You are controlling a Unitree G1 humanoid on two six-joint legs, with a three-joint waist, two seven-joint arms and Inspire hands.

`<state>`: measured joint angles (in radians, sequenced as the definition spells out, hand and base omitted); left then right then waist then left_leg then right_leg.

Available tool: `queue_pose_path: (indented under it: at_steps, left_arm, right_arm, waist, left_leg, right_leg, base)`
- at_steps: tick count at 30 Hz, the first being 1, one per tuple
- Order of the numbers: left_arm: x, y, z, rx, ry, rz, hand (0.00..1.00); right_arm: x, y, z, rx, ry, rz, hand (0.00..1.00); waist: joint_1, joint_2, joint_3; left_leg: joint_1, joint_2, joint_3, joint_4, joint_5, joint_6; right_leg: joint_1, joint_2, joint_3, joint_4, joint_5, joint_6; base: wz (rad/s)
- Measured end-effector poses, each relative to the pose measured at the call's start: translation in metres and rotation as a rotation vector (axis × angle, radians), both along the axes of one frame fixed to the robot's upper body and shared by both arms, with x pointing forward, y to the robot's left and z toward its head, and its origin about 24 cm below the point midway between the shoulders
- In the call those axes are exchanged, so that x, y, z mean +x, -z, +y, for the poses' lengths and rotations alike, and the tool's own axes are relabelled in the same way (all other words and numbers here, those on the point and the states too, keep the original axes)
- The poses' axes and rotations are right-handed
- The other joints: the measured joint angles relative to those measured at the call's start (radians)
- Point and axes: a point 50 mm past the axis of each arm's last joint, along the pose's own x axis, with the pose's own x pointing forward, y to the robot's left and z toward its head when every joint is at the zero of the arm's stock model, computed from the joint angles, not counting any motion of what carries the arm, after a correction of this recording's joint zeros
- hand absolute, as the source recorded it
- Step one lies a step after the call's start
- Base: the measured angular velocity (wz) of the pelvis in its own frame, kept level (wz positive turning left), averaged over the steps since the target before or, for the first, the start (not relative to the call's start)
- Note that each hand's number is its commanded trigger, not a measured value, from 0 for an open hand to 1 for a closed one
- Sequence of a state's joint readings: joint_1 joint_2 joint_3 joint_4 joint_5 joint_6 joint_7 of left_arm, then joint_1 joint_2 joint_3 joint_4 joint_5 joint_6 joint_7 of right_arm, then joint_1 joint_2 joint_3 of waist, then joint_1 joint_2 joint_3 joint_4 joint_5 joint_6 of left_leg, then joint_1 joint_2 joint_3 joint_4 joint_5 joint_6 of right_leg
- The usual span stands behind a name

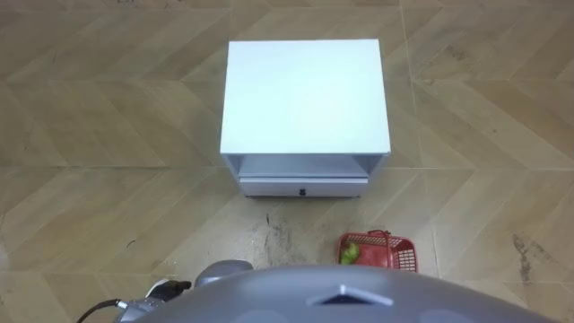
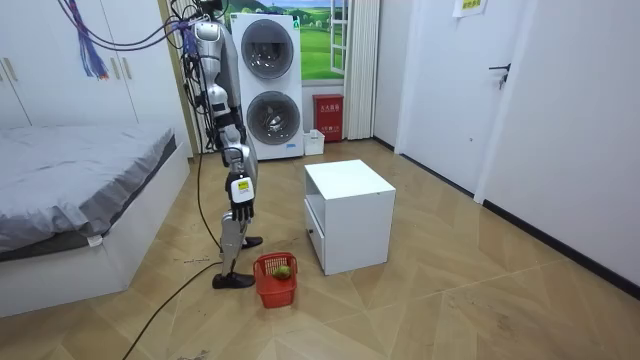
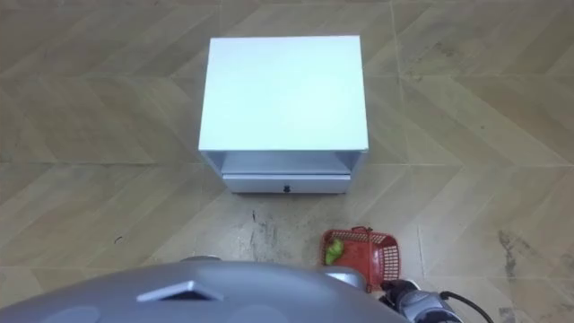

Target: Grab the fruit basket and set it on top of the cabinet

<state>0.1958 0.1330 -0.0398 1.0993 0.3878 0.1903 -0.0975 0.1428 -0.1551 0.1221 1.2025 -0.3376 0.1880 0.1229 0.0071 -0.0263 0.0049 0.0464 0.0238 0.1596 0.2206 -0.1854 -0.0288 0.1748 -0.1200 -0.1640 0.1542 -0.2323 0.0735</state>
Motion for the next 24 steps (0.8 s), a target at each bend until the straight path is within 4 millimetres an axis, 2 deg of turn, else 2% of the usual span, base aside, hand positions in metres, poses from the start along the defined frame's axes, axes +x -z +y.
queue_pose_path:
  at_steps: [14,24]
  left_arm:
    - [0.0026,-0.0011,0.0049,0.034,-0.035,-0.025,0.0]
    - [-0.0002,-0.0006,0.0046,0.032,-0.034,-0.015,0.0]
  right_arm:
    - [0.0012,-0.0005,-0.0022,-0.005,0.024,-0.009,0.0]
    - [-0.0009,-0.0002,-0.0018,-0.002,0.043,-0.005,0.0]
  waist:
    - [0.0,-0.005,-0.0005]
    - [0.0,-0.003,0.0027]
  left_leg:
    - [0.0,0.0,0.0,0.001,0.0,0.0]
    - [-0.001,0.0,0.0,0.0,-0.003,0.0]
  right_leg:
    - [-0.001,0.0,-0.001,0.001,0.0,0.0]
    - [0.0,0.0,-0.001,0.002,0.0,0.0]
  base:
    - [0.0]
    - [0.0]
